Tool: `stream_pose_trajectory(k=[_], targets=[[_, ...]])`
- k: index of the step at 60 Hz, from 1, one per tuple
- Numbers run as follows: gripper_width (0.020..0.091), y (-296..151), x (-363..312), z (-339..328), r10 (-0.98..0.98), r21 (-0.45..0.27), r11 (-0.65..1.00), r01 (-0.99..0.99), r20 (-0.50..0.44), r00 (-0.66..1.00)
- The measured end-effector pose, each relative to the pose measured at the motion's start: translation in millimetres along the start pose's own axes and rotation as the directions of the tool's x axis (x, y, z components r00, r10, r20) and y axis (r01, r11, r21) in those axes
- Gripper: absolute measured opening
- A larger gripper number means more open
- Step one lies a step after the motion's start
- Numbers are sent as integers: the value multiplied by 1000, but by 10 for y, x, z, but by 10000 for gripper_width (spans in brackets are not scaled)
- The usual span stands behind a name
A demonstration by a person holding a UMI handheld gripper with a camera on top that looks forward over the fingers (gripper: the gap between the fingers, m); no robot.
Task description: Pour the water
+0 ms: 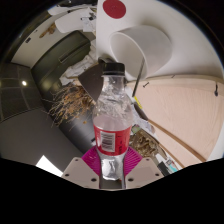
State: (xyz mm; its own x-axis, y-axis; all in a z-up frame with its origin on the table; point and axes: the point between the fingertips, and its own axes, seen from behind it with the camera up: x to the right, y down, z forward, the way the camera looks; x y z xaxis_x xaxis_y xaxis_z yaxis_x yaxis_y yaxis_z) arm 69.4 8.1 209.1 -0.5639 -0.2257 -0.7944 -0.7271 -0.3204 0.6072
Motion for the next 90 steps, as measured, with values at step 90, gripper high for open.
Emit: stream_pose_trajectory(k=[90], targets=[[303, -3308, -636, -1015, -670, -302, -411, 860, -540, -510]])
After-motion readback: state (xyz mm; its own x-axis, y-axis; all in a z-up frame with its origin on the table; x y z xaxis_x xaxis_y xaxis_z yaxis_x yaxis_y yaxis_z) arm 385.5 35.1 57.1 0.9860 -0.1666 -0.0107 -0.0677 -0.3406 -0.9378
